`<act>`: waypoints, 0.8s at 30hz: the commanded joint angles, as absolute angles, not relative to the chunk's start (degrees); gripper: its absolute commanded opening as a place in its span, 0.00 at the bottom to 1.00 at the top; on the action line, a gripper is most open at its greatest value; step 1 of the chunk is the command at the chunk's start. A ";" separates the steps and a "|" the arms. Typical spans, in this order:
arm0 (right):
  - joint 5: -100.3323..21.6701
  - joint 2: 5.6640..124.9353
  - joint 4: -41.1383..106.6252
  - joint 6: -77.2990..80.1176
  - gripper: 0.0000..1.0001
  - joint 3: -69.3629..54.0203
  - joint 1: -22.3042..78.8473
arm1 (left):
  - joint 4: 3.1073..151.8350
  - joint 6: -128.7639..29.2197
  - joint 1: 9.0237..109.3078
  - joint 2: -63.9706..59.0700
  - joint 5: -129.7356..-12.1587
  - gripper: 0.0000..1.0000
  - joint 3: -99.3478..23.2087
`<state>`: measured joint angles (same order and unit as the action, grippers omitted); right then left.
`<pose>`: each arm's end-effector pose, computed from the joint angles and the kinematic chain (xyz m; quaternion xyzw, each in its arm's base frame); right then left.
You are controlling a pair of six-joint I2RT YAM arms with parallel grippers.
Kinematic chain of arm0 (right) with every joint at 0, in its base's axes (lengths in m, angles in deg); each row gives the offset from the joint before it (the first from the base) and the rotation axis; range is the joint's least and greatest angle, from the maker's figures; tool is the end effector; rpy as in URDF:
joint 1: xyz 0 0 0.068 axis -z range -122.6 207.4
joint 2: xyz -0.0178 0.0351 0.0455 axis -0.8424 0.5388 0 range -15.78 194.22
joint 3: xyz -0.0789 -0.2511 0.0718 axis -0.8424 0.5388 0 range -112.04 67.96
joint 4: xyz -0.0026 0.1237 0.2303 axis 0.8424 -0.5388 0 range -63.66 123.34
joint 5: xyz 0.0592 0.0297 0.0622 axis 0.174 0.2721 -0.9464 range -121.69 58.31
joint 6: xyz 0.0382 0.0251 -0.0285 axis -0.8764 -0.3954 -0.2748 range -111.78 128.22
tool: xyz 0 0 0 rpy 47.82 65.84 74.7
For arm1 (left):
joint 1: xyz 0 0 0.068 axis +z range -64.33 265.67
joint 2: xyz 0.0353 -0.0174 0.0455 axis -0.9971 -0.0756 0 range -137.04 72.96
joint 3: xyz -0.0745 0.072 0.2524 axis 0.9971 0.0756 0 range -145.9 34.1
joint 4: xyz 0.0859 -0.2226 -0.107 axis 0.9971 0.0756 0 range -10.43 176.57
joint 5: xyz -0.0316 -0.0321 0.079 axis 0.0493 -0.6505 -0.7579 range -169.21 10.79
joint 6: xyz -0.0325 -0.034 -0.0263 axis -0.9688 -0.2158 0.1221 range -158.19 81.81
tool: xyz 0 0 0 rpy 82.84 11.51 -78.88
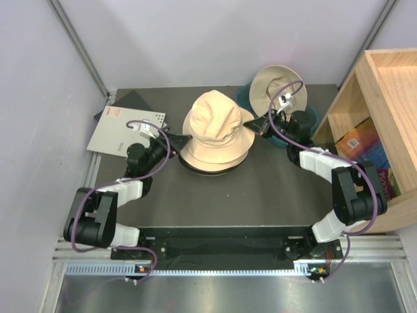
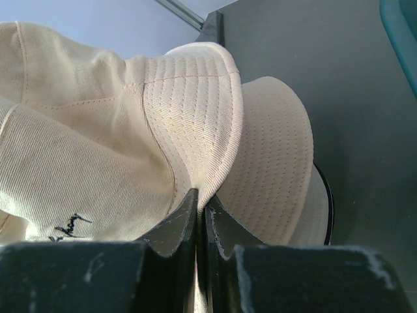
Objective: Stack the hats
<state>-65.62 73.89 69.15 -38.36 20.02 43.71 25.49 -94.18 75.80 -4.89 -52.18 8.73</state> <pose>0.3296 0.1008 0.2486 0.0137 0.7366 0.5090 0.4452 0.2602 -0.0617 0.2169 -0.1114 0.6893 -0.5157 0.4966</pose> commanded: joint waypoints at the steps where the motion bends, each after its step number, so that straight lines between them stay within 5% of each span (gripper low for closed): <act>1: -65.44 73.78 69.46 -37.04 0.06 18.92 44.83 | 15.34 -97.51 76.00 -7.99 -48.71 0.78 7.99; 11: -65.27 73.69 68.67 -36.69 0.06 18.83 44.83 | -3.66 -106.48 76.00 -15.63 -46.78 0.58 9.23; 20: -64.47 72.20 66.74 -35.98 0.07 19.09 44.66 | 3.98 -103.24 76.00 -12.65 -49.14 0.04 8.79; 24: -64.56 70.62 65.51 -36.34 0.11 19.53 44.30 | 7.32 -102.62 76.00 -9.58 -50.55 0.00 8.79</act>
